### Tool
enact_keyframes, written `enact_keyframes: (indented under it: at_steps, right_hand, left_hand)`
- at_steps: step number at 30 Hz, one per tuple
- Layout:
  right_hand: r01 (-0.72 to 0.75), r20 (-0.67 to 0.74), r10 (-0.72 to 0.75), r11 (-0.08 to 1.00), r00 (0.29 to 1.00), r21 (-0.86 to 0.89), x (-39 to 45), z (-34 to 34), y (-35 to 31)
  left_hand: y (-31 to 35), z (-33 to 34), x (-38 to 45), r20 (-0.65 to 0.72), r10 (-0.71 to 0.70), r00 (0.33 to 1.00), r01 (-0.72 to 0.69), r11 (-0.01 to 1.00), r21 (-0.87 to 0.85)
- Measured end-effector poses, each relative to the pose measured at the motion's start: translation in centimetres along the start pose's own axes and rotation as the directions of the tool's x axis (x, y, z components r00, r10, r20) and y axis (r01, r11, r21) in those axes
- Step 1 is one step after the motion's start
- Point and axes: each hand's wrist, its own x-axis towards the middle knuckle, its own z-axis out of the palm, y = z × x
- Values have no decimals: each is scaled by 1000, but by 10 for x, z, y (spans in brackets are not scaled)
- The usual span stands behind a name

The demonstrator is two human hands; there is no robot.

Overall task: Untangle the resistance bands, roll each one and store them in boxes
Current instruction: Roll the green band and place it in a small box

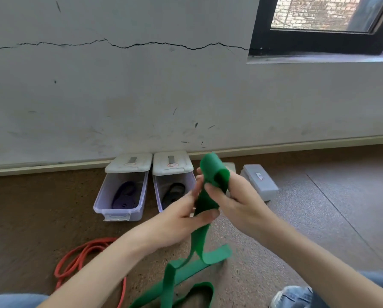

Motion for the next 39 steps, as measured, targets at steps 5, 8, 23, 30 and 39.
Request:
enact_keyframes:
  at_steps: [5,8,23,30,39]
  right_hand:
    - [78,121,-36,929,992,-362,-5,-9,-5]
    - [161,285,15,797,959,-583,-10,-3,0]
    - [103,53,-91,950,994,-294,-9,-11,3]
    - [155,151,-106,919,983,-363,-10,-2,7]
    - [467,459,-204,662,865,-586,-20,-3,-1]
  left_hand:
    - [10,-31,-8,-317,83,945,-109,992,-64]
    - [20,-25,-15,-292,296,910,-286,955,77]
    - [12,-12,-16,-155,-103,983,71,977,-199]
    - [6,-23,-18,-210,-222,952,92,864,-495]
    - [5,-22,-16,58,-166,984,143,948,284]
